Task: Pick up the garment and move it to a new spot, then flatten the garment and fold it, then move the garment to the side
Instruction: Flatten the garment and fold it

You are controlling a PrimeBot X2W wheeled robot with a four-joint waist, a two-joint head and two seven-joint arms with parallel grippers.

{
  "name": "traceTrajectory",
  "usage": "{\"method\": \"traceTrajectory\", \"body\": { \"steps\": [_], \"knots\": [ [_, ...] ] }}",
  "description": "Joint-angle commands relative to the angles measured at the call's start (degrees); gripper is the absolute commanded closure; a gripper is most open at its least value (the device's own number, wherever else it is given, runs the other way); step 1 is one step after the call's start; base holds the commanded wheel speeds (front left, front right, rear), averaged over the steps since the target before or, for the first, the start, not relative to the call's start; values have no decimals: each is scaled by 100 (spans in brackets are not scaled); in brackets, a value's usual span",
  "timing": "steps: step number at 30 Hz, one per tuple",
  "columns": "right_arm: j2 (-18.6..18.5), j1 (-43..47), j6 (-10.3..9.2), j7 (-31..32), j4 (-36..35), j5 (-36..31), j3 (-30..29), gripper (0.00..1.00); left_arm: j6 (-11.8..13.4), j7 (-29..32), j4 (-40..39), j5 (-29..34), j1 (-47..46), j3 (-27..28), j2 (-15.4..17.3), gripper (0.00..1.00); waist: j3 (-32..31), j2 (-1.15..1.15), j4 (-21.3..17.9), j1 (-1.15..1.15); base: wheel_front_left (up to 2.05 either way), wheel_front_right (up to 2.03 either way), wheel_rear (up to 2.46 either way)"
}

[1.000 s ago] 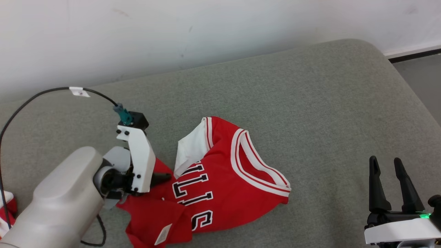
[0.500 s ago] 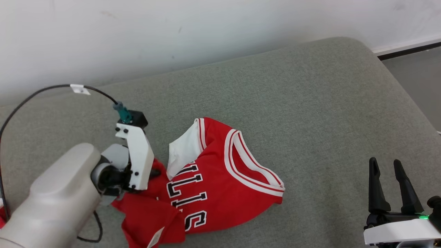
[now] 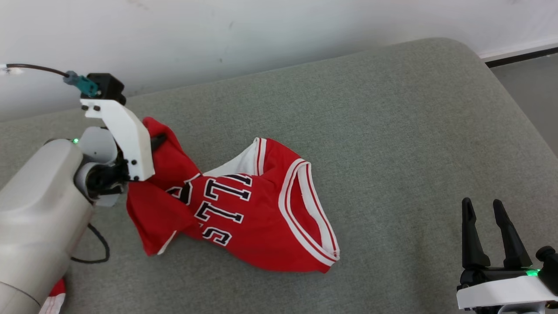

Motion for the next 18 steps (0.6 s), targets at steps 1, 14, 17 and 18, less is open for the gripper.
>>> {"method": "traceTrajectory", "body": {
  "steps": [1, 14, 17, 18],
  "knots": [
    [-21, -101, -11, 7, -3, -22, -1, 0, 35, -135, 151, 58, -109, 35, -9, 100, 49, 0, -43, 0, 0, 0, 0],
    [9, -161, -11, 6, 72, -16, 32, 0, -11, -1305, 1360, 167, -249, 122, -326, 0, -17, 0, -118, 0, 0, 0, 0],
    [-37, -103, -11, 6, 96, -39, 17, 0, -55, -1497, 1373, 205, -181, 37, -373, 0, -183, 0, -5, 0, 0, 0, 0],
    [-63, -80, -11, 6, 96, -45, 6, 0, -70, -1576, 1326, 225, -159, 5, -379, 0, -238, 0, 43, 0, 0, 0, 0]
  ]
}}
